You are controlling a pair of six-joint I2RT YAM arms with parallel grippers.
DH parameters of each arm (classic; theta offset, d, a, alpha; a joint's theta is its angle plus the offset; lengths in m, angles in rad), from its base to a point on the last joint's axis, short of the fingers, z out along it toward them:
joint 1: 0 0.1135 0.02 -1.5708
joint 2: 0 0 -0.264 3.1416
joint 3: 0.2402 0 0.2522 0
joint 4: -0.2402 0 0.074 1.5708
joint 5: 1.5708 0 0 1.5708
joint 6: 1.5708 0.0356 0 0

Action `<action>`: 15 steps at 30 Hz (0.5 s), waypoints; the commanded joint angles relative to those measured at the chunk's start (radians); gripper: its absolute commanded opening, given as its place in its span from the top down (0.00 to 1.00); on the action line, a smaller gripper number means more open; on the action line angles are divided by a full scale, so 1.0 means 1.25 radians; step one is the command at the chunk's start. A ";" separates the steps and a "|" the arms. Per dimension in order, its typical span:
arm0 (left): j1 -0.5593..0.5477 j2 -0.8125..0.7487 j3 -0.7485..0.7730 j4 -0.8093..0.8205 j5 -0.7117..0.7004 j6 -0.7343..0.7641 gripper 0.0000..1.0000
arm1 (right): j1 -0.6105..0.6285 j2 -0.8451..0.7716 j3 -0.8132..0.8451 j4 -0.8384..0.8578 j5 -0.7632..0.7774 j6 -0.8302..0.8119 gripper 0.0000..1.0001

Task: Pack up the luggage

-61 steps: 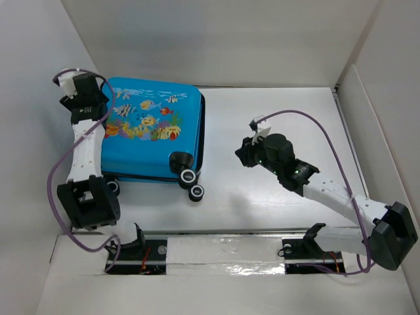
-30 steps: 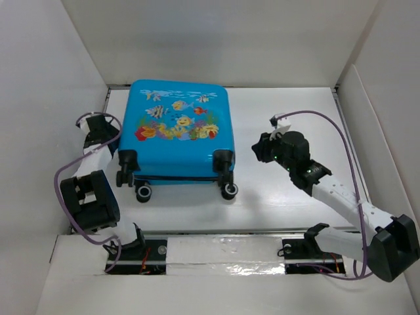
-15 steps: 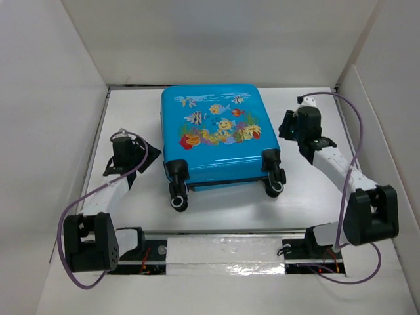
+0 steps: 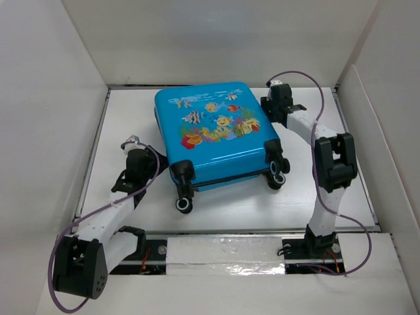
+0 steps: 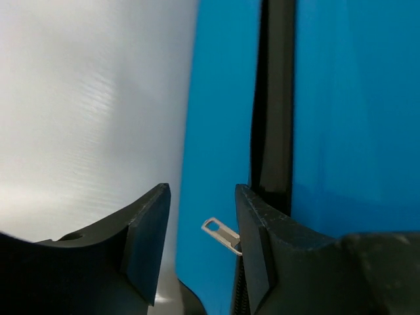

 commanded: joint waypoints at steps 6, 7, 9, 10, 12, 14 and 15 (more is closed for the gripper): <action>-0.325 -0.058 -0.073 0.030 -0.053 -0.098 0.58 | 0.160 0.241 0.520 -0.201 -0.223 -0.015 0.56; -0.347 -0.068 -0.070 -0.006 -0.077 -0.109 0.58 | 0.149 0.257 0.556 -0.236 -0.225 -0.011 0.54; -0.396 -0.114 -0.051 -0.056 -0.150 -0.114 0.56 | 0.126 0.272 0.598 -0.252 -0.237 0.002 0.46; -0.405 -0.135 -0.041 -0.111 -0.180 -0.117 0.55 | 0.116 0.266 0.608 -0.251 -0.239 0.006 0.39; -0.405 -0.217 -0.014 -0.165 -0.263 -0.113 0.48 | 0.097 0.218 0.587 -0.229 -0.255 0.024 0.32; -0.405 -0.294 0.027 -0.207 -0.318 -0.094 0.36 | 0.062 0.172 0.535 -0.182 -0.274 0.046 0.23; -0.405 -0.315 0.048 -0.224 -0.373 -0.086 0.32 | 0.050 0.148 0.518 -0.164 -0.287 0.055 0.20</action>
